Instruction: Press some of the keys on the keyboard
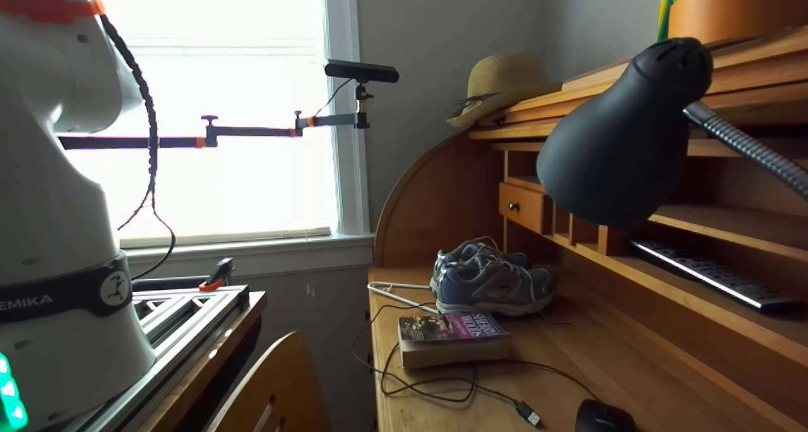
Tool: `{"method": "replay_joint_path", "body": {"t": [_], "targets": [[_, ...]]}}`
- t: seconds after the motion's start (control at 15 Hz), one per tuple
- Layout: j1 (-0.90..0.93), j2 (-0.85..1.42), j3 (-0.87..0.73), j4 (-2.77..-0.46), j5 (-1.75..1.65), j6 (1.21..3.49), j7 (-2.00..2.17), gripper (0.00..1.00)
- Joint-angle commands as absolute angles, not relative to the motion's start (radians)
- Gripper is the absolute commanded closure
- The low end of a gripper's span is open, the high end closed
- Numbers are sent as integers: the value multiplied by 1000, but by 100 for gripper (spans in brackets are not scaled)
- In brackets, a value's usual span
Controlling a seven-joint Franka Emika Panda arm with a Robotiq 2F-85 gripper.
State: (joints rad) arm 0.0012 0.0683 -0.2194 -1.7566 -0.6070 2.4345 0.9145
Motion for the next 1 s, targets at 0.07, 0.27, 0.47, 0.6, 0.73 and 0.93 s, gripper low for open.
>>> {"method": "replay_joint_path", "body": {"t": [0.07, 0.27, 0.47, 0.6, 0.73, 0.93], "targets": [[-21, -186, -134, -1898, -588, 2126, 819, 20], [-34, -287, -101, -1920, -447, 1964, 626, 1], [-49, -343, -97, -1922, -341, 1865, 439, 0], [-52, -362, -106, -1929, -282, 1847, 318, 0], [-85, -333, -71, -1893, -322, 1867, 393, 0], [-95, -329, -59, -1890, -325, 1866, 397, 0]]}}
